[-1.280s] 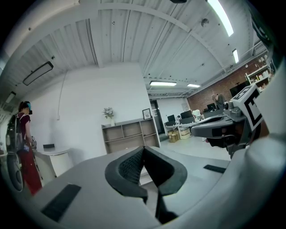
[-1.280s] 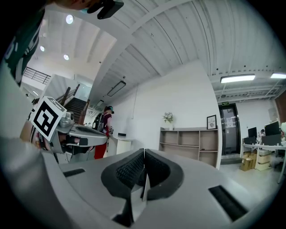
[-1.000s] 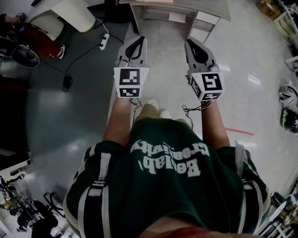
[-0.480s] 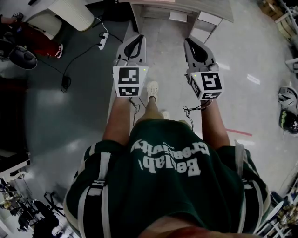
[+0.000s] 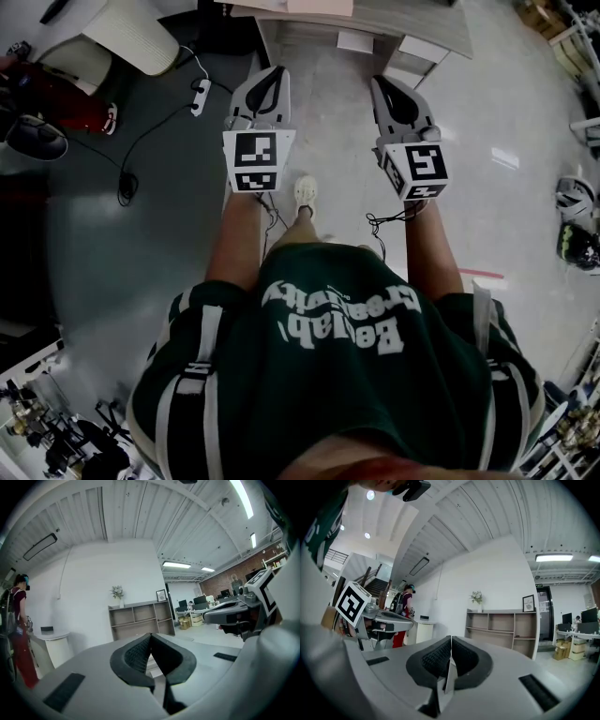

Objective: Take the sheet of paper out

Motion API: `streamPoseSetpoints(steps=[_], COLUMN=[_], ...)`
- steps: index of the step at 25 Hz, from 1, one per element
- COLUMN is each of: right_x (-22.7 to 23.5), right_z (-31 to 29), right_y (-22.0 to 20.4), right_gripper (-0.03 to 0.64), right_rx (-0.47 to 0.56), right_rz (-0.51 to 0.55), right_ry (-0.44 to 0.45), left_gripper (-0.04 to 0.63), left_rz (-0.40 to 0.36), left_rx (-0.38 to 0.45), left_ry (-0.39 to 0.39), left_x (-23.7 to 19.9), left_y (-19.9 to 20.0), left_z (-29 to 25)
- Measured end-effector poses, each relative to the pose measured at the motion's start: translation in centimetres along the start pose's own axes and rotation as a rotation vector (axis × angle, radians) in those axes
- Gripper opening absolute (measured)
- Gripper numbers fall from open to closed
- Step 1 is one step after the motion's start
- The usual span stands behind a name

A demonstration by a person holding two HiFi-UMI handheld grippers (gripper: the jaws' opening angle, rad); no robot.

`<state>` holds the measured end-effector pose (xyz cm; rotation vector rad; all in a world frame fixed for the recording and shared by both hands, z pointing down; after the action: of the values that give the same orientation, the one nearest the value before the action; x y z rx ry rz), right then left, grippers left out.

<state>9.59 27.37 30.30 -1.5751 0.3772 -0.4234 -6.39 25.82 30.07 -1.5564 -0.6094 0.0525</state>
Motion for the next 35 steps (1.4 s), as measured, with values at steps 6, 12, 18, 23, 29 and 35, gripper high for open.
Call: streamPoseSetpoints(steps=[6,12,18,23,29,35], right_x=[1.4,2.1,2.6,3.1,3.3,4.1], right_z=[-7.9,-14.2,-19.0,-22.2,-23.6,-24.1], right_y=[0.9,2.3,3.1,3.3,3.2,3.0], right_gripper=[0.034,0.034,0.034,0.034,0.034,0.035], right_rx=[0.009,0.013,0.013,0.010,0.012,-0.007], right_rz=[-0.001,-0.013,-0.009,-0.005,0.003,0.007], right_ry=[-0.013,-0.025,-0.048,-0.077,-0.097,-0.129], left_gripper=[0.018,0.018,0.018,0.018,0.018,0.018], left_rz=[-0.006,-0.007,-0.011,-0.012,-0.012,-0.004], left_rx=[0.007,0.015,0.029,0.038,0.052,0.050], left_ry=[-0.011,-0.019,-0.027,-0.037,-0.056,-0.066], left_x=[-5.4,-10.3,-14.2,-16.8,-17.9,-18.2], left_y=[-0.7,-0.8,-0.9,-1.3,-1.7,-1.9], left_z=[-5.9,-10.5,-13.7,-16.1,-17.7,-18.7])
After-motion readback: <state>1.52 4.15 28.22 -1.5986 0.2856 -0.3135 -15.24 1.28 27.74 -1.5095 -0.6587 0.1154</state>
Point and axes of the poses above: the fingertips, and each gripper's own axes: z backward along the fingers, x to its right, y out of its top, the point moved 2 cm from there along z, backward along the fingers, and after that the axes turned 8 degrees about -z, right-handed, at the moved point
